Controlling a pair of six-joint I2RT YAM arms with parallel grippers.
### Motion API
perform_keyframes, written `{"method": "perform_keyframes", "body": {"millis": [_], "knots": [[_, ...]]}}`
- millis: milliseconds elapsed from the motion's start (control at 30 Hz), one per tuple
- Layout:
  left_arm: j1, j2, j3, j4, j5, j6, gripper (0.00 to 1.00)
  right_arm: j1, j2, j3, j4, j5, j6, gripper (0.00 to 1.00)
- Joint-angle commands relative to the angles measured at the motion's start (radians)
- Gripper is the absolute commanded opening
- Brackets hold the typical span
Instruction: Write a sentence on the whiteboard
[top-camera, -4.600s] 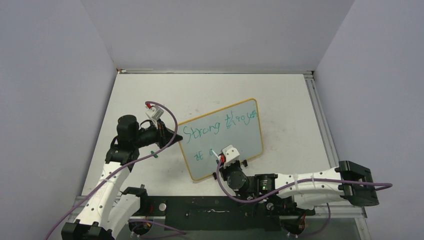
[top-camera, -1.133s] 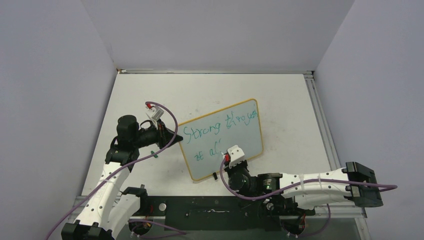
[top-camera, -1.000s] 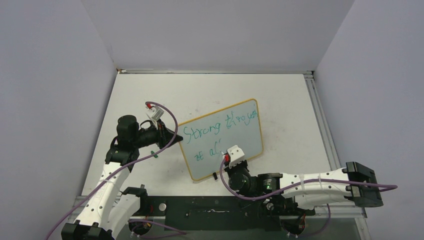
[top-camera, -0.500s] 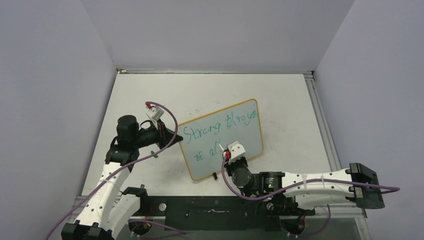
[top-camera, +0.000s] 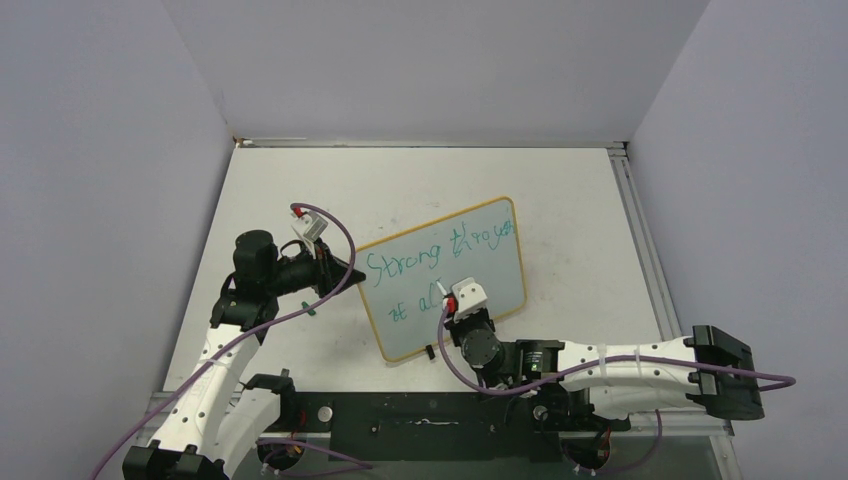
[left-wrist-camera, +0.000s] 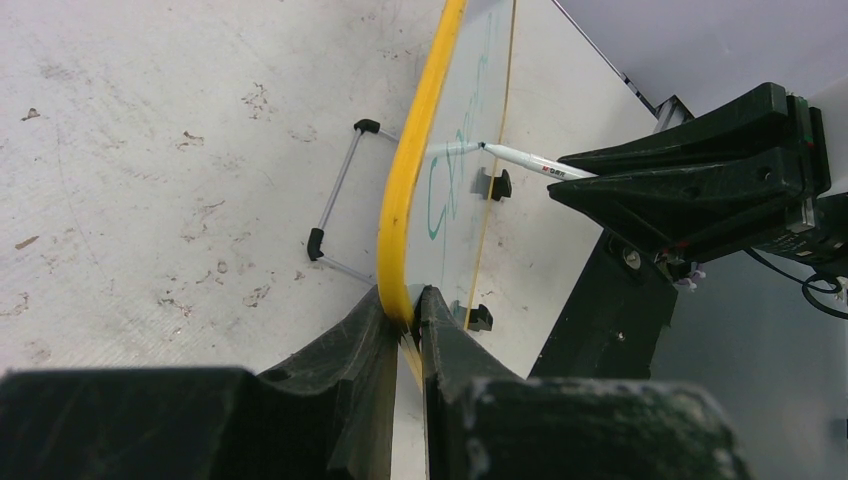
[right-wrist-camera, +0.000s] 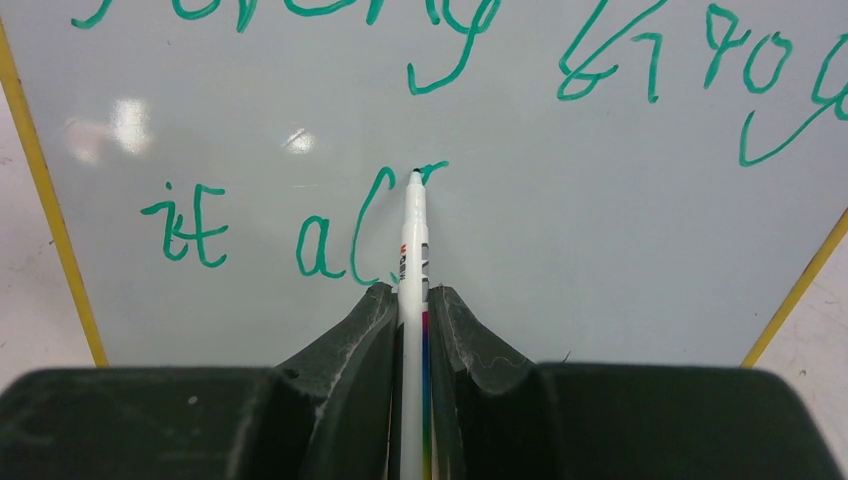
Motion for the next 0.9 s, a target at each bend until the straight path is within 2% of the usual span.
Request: {"method": "perform_keyframes", "body": {"millis": [0, 433, 867], "knots": [[-0.007, -0.005, 0.023, 0.024, 0.003, 0.029, 0.00, -0.008, 0.004, 0.030, -0.016, -0.027, 0.042, 0.05], [-0.006, -0.008, 0.023, 0.024, 0.005, 0.029, 0.00, 0.037, -0.007, 0.011, -0.138, -0.013, 0.195, 0.05], [-0.006, -0.008, 0.023, 0.024, 0.005, 0.027, 0.00, 0.052, -0.008, -0.014, -0.223, -0.006, 0.275, 0.05]]}}
